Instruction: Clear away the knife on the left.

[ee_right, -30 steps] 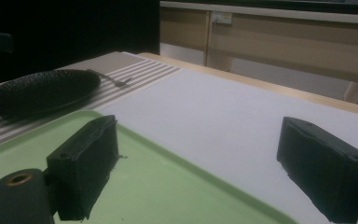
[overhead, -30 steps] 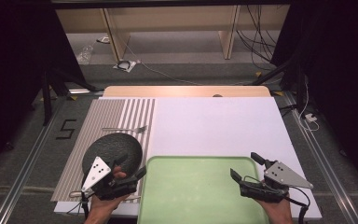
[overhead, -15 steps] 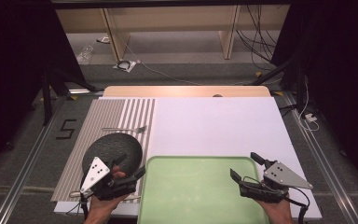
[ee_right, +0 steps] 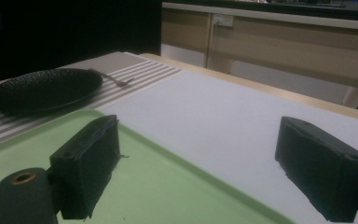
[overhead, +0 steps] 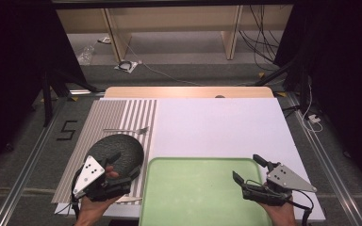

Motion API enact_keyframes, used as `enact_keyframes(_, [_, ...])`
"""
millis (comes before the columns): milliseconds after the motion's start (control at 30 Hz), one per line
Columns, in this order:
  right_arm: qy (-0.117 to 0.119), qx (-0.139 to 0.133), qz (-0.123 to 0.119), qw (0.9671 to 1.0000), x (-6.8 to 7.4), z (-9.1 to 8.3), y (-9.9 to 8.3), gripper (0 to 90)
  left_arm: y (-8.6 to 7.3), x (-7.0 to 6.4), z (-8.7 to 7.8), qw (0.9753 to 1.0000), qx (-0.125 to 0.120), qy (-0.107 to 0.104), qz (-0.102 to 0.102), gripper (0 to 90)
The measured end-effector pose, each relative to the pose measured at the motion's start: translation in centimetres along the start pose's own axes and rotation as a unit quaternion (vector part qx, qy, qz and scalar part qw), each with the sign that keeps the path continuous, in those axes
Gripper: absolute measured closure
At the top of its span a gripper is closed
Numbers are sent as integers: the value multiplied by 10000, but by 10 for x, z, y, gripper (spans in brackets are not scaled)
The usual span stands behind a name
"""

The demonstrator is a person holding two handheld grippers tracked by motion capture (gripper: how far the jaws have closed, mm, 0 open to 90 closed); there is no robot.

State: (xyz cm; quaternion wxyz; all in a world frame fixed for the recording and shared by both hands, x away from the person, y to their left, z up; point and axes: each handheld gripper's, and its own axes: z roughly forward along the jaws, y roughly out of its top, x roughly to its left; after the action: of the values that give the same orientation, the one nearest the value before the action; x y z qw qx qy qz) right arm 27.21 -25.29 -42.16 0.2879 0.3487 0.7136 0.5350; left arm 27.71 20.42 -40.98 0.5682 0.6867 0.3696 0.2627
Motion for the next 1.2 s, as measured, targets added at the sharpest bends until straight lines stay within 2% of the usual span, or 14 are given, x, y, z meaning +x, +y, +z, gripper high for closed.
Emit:
enact_keyframes(333, [12,-18,9,10000,-1,0,0,146,6,7,0,9983,537,-107,211,171])
enact_keyframes(433, [19,-26,11,10000,-1,1,0,146,11,11,-2,9957,844,-144,341,171])
enact_keyframes(700, [42,-18,0,10000,0,2,0,146,15,24,-6,9901,1335,-80,431,175])
enact_keyframes(733, [47,-8,-1,10000,-1,1,-1,147,15,26,-7,9873,1493,-33,536,175])
enact_keyframes(767, [47,-8,-1,10000,-1,1,-1,147,15,26,-7,9873,1493,-33,536,175])
enact_keyframes(867, [54,-4,5,10000,-1,1,0,147,14,32,-9,9830,1752,21,554,175])
enact_keyframes(900, [54,-4,5,10000,-1,1,0,147,14,32,-9,9830,1752,21,554,175])
enact_keyframes(933, [63,-5,11,10000,0,1,0,147,13,36,-9,9796,1920,50,585,175])
enact_keyframes(1000, [69,-4,16,10000,0,1,0,148,13,39,-10,9756,2111,37,599,174])
enact_keyframes(1033, [69,-4,16,10000,0,1,0,148,13,39,-10,9756,2111,37,599,174])
enact_keyframes(1067, [80,-3,10,10000,0,2,0,148,13,42,-11,9710,2316,42,592,174])
enact_keyframes(1100, [80,-11,10,10000,0,2,0,148,13,42,-11,9710,2316,42,592,174])
enact_keyframes(1133, [80,-14,2,10000,0,2,0,148,12,45,-12,9671,2467,86,615,174])
enact_keyframes(1200, [84,-4,0,10000,0,2,0,148,11,48,-13,9629,2613,125,658,175])
